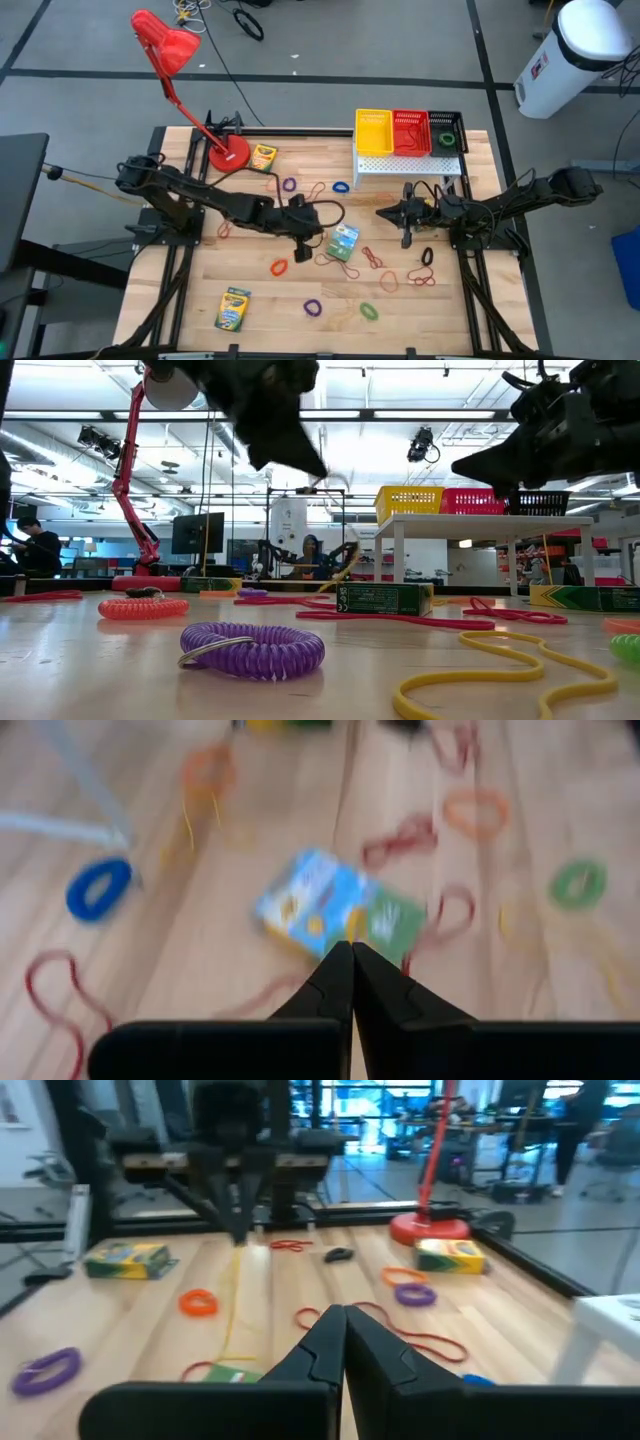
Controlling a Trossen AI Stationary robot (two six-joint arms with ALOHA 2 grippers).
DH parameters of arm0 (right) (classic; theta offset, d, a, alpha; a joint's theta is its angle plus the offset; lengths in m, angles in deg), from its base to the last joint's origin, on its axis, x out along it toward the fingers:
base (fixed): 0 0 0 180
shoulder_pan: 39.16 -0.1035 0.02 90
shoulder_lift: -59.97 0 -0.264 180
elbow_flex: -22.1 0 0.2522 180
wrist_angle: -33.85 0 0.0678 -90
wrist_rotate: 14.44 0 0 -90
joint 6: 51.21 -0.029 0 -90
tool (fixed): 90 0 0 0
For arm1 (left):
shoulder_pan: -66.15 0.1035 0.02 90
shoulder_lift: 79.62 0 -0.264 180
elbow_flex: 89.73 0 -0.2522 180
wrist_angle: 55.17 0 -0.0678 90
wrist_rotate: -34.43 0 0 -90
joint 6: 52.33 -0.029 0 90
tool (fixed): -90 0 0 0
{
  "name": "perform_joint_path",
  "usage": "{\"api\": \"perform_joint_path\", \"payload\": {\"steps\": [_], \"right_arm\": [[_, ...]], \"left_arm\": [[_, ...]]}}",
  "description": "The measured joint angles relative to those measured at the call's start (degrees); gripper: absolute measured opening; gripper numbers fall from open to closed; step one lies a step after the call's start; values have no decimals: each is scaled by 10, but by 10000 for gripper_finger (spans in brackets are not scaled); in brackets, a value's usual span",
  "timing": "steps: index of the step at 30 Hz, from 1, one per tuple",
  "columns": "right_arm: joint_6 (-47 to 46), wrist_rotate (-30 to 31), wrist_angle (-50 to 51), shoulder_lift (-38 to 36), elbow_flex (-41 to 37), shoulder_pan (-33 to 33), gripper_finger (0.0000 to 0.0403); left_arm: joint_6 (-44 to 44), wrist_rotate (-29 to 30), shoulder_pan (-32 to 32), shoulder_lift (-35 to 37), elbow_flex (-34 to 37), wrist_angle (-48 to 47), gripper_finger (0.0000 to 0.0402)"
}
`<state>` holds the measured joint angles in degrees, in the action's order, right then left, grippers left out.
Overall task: Pick & Place Office Desk Supplies
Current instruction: Put the yellow rubber band on the red basket
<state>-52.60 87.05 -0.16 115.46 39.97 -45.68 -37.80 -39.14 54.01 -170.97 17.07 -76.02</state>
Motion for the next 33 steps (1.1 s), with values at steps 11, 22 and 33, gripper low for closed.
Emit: {"api": "perform_joint_path", "payload": {"steps": [11, 22, 33], "right_arm": [[-52, -40, 12, 21, 25, -11, 86], [-53, -53, 10, 149, 100, -30, 183], [-52, 14, -15, 258, 172, -28, 191]], "left_arm": [[16, 65, 12, -65, 0, 219, 6], [22, 92, 29, -118, 0, 358, 6], [-1, 72, 28, -121, 1, 391, 6]]}}
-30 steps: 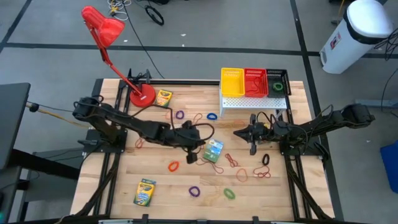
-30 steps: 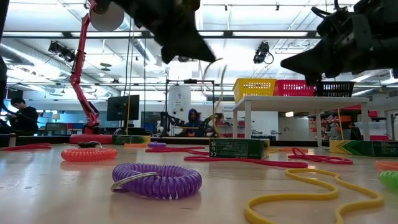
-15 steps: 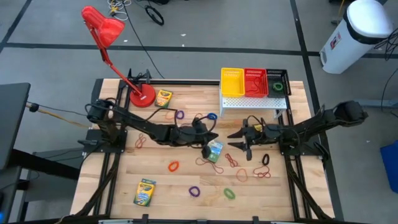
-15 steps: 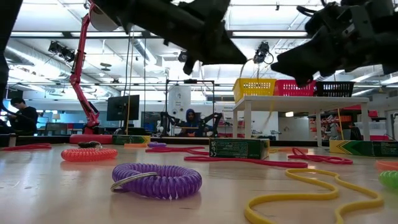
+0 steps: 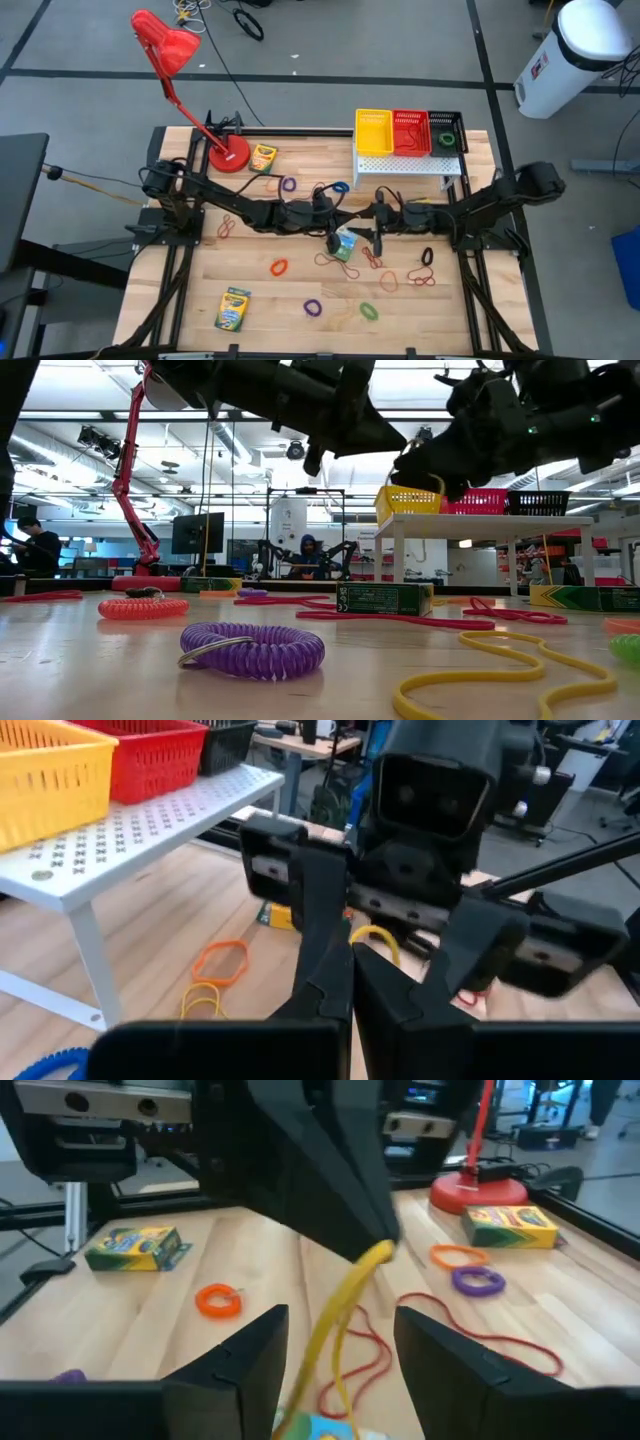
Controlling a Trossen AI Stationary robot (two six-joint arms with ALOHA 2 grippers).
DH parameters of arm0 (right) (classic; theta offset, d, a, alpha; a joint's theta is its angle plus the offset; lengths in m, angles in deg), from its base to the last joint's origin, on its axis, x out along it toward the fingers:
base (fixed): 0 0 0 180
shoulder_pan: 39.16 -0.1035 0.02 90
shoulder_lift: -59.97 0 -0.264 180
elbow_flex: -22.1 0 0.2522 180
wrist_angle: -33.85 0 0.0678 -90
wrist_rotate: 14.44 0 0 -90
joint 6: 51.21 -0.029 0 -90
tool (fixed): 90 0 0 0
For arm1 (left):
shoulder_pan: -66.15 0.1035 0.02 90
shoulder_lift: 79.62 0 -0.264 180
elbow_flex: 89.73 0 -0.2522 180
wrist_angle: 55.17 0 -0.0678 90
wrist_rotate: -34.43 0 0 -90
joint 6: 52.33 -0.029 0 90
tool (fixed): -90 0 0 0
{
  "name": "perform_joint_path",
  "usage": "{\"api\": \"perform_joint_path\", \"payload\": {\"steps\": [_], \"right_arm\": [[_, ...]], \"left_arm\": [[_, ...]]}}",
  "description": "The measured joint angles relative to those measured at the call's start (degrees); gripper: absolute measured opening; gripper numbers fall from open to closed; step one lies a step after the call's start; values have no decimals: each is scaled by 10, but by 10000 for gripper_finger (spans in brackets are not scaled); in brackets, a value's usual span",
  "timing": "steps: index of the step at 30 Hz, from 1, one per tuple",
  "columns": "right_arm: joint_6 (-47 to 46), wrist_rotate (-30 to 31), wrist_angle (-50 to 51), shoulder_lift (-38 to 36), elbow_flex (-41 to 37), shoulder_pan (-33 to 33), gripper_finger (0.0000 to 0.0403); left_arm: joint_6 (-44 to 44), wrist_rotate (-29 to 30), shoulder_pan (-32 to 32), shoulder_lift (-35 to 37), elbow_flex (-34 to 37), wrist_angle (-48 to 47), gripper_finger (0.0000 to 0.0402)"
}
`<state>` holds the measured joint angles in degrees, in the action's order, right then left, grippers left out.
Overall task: Pick & Place Office Desk Supplies
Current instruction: Put the yellow rubber band on the red basket
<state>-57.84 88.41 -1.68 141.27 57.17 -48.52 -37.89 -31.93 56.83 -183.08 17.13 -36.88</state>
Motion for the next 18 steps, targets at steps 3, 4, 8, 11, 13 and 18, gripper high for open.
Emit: {"api": "perform_joint_path", "payload": {"steps": [3, 4, 8, 11, 13, 18], "right_arm": [[1, 0, -34, 22, 5, 0, 182], [4, 0, -41, 28, 6, 0, 176], [13, 7, -47, 32, 6, 0, 131], [15, 10, -49, 32, 6, 0, 71], [24, 11, -52, 32, 6, 0, 25], [42, 6, -51, 32, 6, -6, 7]], "left_arm": [[-4, -7, 0, 0, 0, 7, 6], [-4, -10, 0, 0, 0, 9, 6], [-4, -14, -1, 0, 0, 11, 7], [-1, -13, 0, 0, 0, 12, 12], [-4, -13, 4, 2, 0, 9, 23], [-45, -14, 8, 41, 0, -83, 71]]}}
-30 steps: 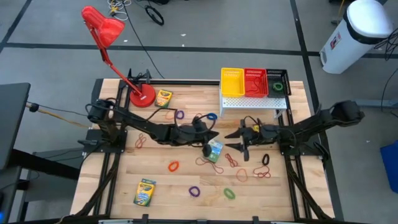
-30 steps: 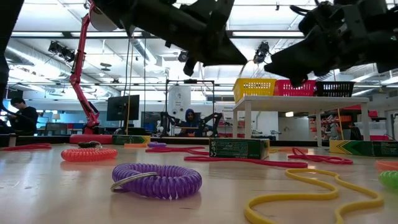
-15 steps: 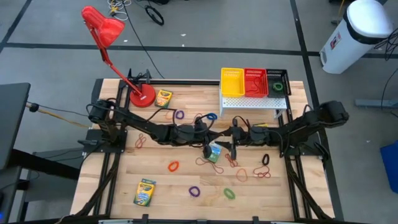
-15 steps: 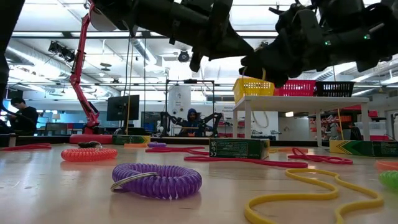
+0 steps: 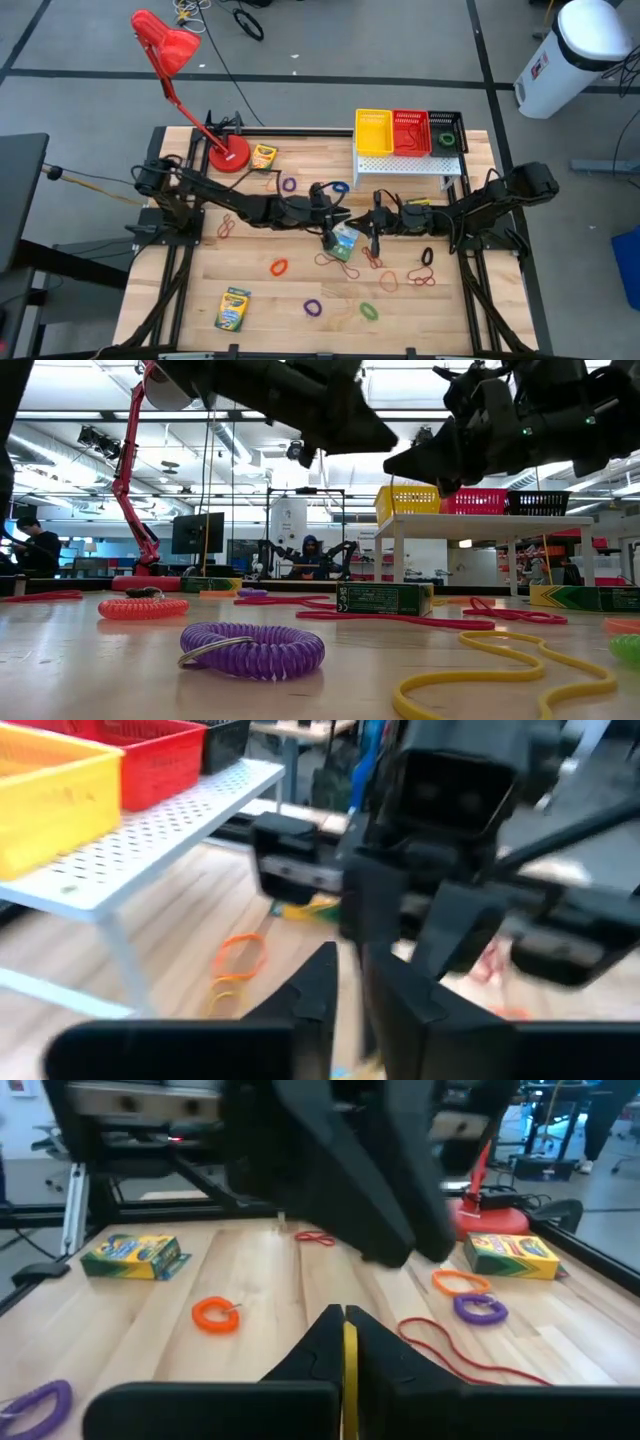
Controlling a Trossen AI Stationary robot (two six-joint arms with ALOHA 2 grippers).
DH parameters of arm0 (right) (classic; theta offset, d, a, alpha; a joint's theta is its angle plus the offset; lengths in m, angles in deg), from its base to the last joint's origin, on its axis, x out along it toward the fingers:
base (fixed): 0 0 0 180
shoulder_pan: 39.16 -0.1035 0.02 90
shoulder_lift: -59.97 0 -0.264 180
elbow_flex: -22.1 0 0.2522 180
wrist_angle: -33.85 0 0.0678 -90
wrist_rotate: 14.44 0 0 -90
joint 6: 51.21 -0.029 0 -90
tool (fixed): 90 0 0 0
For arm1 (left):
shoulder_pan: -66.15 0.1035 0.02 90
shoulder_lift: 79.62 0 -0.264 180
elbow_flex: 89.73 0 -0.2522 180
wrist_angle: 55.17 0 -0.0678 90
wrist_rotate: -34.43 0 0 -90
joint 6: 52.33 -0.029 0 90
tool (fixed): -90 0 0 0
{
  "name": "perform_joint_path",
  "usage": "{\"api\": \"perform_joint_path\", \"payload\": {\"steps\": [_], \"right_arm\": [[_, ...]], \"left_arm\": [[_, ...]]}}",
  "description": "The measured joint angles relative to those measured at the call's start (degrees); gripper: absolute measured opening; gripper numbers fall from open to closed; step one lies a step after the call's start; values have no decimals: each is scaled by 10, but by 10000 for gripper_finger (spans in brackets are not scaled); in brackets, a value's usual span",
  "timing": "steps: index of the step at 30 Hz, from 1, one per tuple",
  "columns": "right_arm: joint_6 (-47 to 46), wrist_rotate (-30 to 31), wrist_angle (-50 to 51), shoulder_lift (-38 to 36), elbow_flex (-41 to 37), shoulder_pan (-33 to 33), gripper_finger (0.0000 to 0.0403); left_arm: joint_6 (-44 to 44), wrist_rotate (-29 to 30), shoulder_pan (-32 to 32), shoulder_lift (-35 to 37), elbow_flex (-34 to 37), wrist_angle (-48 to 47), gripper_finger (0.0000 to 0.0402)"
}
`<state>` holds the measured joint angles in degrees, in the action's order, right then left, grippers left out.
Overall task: Pick & Place Office Desk Supplies
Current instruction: Put the yellow rubber band on the red basket
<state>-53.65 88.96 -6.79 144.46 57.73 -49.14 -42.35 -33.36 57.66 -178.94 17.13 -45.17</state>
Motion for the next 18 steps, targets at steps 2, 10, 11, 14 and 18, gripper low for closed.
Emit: {"api": "perform_joint_path", "payload": {"steps": [2, 10, 11, 14, 18], "right_arm": [[3, -1, 2, 0, 0, 0, 5], [3, -1, 4, 0, -6, 9, 2], [3, -1, 6, 0, -6, 9, 2], [3, -1, 7, 0, -6, 9, 2], [0, 13, 8, 0, -6, 9, 1]], "left_arm": [[-12, 2, 0, 28, 0, -49, 93], [-46, -61, -2, 81, 101, -27, 141], [-43, -62, -2, 81, 130, 9, 140], [-31, -63, -1, 81, 223, 160, 134], [-35, -59, -1, 76, 343, 396, 129]]}}
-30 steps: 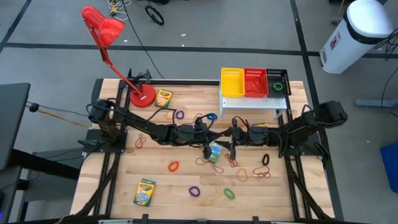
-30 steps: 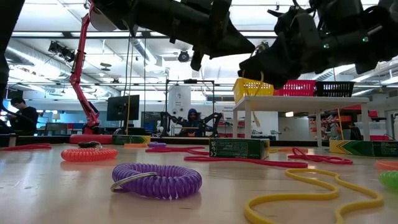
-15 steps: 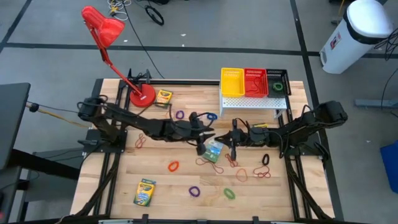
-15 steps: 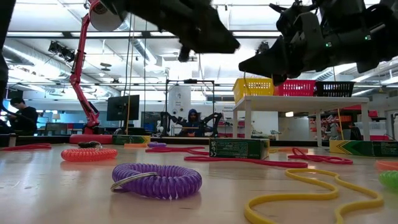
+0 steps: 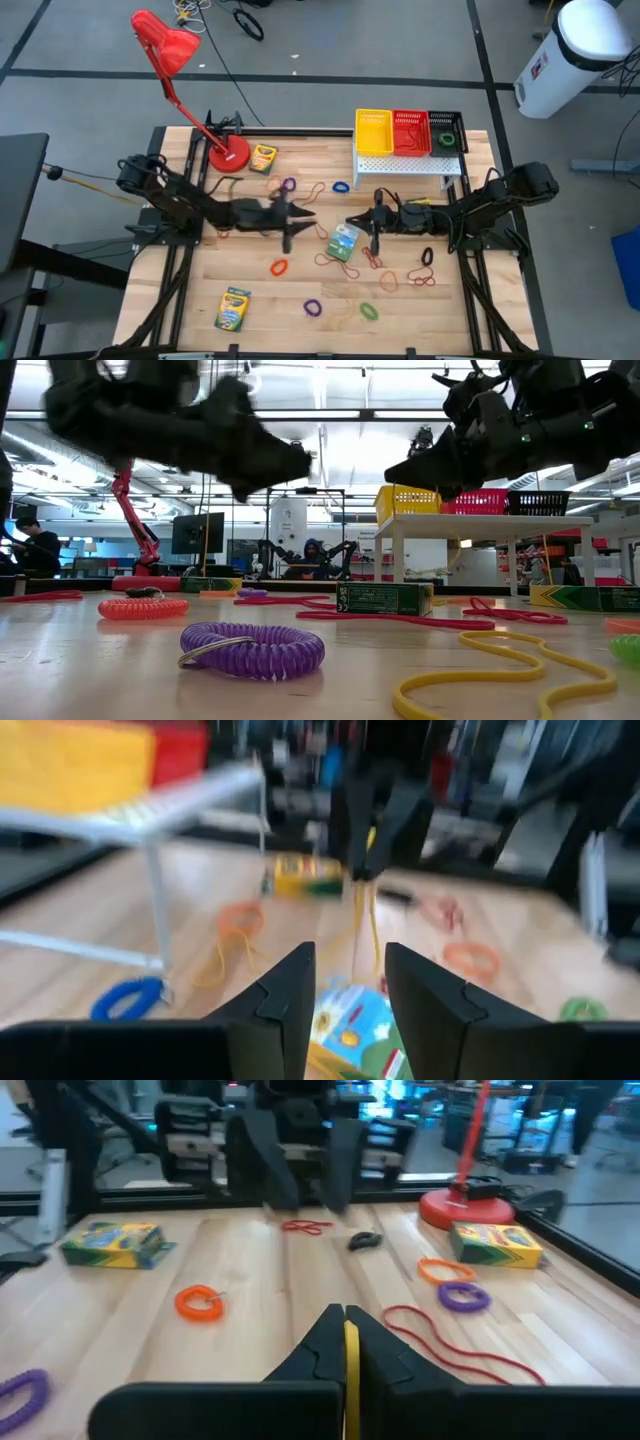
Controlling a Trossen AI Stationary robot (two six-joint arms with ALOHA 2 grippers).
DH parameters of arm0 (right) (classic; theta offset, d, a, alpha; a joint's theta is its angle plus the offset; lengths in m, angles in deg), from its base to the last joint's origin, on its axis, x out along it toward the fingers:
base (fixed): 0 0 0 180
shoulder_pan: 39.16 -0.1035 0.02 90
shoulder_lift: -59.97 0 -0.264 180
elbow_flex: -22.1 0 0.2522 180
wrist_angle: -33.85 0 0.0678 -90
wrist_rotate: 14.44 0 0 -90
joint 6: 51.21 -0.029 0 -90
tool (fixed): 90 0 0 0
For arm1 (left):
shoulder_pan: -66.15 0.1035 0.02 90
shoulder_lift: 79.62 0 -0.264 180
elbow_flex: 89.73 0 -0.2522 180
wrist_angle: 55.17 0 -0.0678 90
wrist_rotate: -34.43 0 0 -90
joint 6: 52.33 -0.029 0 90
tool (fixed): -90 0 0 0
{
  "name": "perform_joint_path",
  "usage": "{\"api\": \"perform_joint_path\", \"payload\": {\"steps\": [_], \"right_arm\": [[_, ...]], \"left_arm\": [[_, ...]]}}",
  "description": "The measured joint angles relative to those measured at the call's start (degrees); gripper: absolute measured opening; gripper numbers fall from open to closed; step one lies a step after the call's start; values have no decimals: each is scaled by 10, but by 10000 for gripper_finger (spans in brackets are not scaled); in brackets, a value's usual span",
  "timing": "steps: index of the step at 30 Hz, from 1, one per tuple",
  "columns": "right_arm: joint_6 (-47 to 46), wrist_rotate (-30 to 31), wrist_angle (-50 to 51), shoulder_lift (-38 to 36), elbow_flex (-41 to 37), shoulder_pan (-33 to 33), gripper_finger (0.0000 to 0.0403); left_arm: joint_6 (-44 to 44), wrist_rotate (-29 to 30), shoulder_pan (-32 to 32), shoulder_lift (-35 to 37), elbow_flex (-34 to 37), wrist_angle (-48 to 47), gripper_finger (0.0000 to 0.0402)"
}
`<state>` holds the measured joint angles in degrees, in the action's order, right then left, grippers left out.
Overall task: Pick & Place Office Desk Supplies
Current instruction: Put the yellow rubber band on the red basket
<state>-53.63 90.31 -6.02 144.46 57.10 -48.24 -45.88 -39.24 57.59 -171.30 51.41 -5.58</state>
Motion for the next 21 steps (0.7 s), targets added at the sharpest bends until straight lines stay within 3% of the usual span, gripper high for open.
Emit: {"api": "perform_joint_path", "payload": {"steps": [5, 10, 16, 21], "right_arm": [[-3, 31, 23, 0, 3, 1, 1], [0, 35, 76, -3, 47, 0, 0], [35, 97, 295, -56, 174, -1, 0], [38, 207, 461, -105, 288, 7, 0]], "left_arm": [[-11, 19, 5, 1, 104, 162, 128], [-18, 20, 20, 1, 135, 203, 128], [-23, 17, 40, 0, 114, 189, 129], [-48, 22, 64, 0, 87, 168, 127]]}}
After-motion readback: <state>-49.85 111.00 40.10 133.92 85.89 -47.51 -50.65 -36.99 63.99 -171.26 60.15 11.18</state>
